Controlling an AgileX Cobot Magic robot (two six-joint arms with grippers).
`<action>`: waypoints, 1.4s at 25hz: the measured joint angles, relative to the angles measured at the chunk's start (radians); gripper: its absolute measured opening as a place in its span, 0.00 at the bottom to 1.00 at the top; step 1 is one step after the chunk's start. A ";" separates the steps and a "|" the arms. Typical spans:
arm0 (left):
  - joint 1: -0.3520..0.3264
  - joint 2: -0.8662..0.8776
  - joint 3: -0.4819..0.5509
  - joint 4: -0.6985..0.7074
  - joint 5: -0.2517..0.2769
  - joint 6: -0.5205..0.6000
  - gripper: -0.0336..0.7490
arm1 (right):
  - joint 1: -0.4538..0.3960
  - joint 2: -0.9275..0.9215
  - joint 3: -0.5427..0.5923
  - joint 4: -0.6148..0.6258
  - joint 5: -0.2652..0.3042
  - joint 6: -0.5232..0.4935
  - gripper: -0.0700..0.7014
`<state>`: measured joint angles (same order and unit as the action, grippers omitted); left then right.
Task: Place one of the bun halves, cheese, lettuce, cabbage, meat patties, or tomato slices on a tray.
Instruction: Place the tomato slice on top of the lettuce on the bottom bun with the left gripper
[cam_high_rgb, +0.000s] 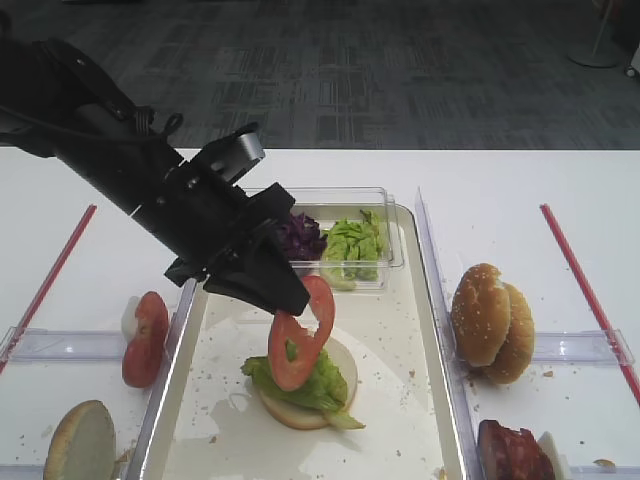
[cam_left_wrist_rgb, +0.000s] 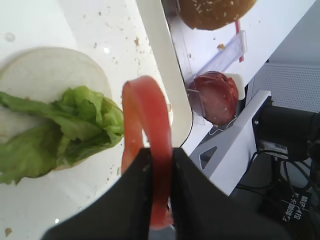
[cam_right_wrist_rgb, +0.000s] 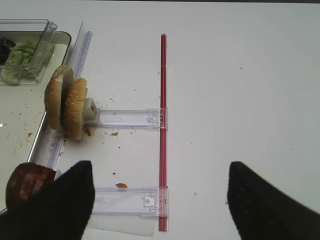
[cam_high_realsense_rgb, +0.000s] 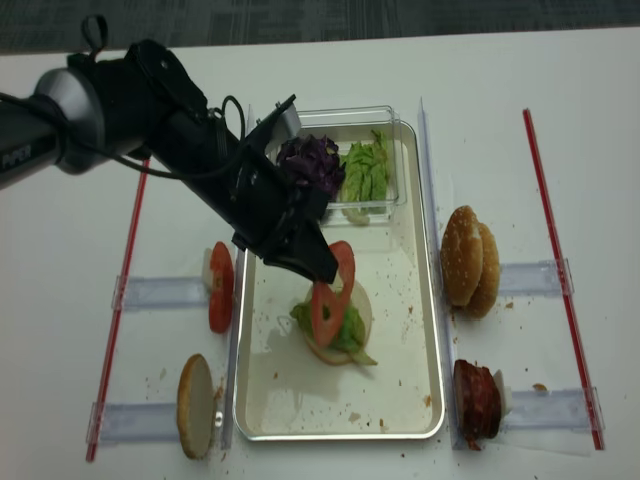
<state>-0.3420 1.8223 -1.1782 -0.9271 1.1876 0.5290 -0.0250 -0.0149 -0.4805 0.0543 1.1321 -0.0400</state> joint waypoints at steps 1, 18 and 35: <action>0.003 0.000 0.000 -0.002 0.000 0.003 0.12 | 0.000 0.000 0.000 0.000 0.000 0.000 0.83; 0.004 0.100 0.000 -0.058 -0.004 0.038 0.12 | 0.000 0.000 0.000 0.000 0.000 -0.005 0.83; 0.004 0.180 0.000 -0.067 -0.010 0.052 0.12 | 0.000 0.000 0.000 0.000 0.000 -0.005 0.83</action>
<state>-0.3379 2.0026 -1.1782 -0.9936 1.1772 0.5809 -0.0250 -0.0149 -0.4805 0.0543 1.1321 -0.0455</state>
